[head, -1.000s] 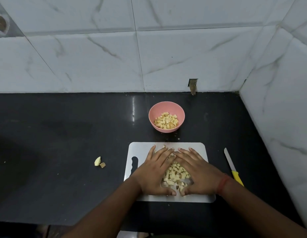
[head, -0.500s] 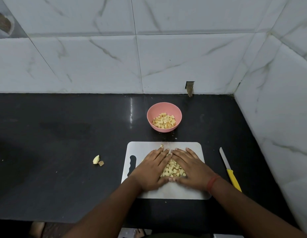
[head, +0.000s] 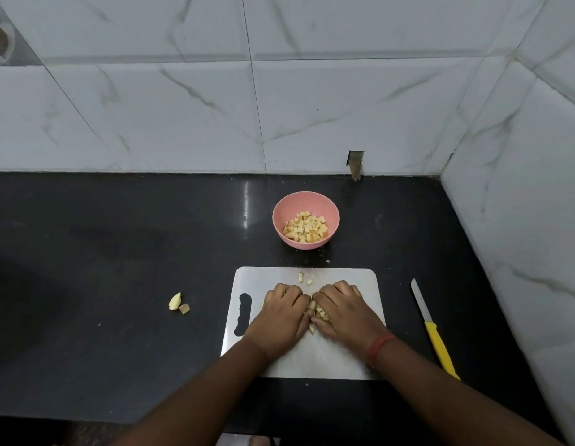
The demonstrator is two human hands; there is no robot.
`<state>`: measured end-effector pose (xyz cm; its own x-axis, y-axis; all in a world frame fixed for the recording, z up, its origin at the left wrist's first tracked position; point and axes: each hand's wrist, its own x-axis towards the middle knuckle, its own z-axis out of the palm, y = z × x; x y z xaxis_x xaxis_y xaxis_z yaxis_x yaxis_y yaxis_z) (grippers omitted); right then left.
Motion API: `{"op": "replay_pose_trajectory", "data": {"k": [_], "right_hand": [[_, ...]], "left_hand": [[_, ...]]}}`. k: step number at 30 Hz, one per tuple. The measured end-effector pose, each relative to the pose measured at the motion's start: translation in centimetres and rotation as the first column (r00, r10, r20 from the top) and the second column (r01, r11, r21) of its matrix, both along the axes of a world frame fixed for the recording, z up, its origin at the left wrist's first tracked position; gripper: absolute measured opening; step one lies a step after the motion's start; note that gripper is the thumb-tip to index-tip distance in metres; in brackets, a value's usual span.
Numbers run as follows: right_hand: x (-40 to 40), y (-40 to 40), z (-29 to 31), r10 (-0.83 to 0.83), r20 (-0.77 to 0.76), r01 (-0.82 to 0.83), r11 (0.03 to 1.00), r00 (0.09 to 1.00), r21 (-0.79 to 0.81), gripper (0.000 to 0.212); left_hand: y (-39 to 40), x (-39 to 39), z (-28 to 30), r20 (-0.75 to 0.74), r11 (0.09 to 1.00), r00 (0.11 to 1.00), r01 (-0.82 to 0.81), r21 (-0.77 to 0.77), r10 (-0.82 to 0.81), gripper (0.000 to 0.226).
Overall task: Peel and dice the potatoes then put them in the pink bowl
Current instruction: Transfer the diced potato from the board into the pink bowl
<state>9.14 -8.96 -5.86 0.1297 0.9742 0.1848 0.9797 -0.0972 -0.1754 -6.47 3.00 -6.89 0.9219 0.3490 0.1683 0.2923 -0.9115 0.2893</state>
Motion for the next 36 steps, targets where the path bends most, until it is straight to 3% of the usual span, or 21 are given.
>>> {"op": "replay_pose_trajectory", "data": {"k": [9, 15, 19, 23, 25, 28, 33, 36], "right_hand": [[-0.3, 1.5, -0.1, -0.062, 0.051, 0.057, 0.993, 0.997, 0.101, 0.021], [0.1, 2.0, -0.4, -0.007, 0.077, -0.006, 0.986, 0.997, 0.168, 0.022], [0.2, 2.0, 0.1, -0.031, -0.037, 0.035, 0.994, 0.999, 0.104, 0.025], [-0.4, 1.6, 1.3, -0.11, -0.272, 0.129, 0.99, 0.956, 0.053, 0.035], [-0.8, 1.6, 2.0, -0.166, -0.428, 0.191, 0.981, 0.888, 0.015, 0.038], [-1.3, 1.7, 3.4, -0.268, -0.642, 0.328, 0.944, 0.718, -0.026, 0.026], [-1.9, 1.7, 5.9, -0.297, -0.92, 0.502, 0.854, 0.257, -0.136, 0.03], [-1.9, 2.7, 7.8, -0.21, -0.976, 0.534, 0.833, 0.066, -0.143, 0.032]], "left_hand": [[0.1, 1.5, 0.4, 0.045, 0.991, 0.991, -0.124, -0.048, 0.126, 0.026], [-0.1, 1.9, 1.4, 0.052, 0.977, 0.984, -0.159, -0.145, 0.168, 0.023], [-0.1, 2.1, 2.1, 0.006, 0.943, 0.976, -0.207, -0.262, 0.216, 0.024], [-0.3, 2.2, 3.2, 0.045, 0.891, 0.958, -0.248, -0.38, 0.285, 0.025], [-0.4, 2.5, 3.9, 0.057, 0.868, 0.953, -0.247, -0.431, 0.299, 0.024], [-0.6, 3.0, 4.9, 0.105, 0.836, 0.936, -0.245, -0.491, 0.336, 0.023], [-1.1, 4.1, 7.1, 0.13, 0.677, 0.855, -0.295, -0.674, 0.502, 0.032], [-0.9, 5.2, 8.8, 0.183, 0.583, 0.802, -0.237, -0.777, 0.569, 0.031]]}}
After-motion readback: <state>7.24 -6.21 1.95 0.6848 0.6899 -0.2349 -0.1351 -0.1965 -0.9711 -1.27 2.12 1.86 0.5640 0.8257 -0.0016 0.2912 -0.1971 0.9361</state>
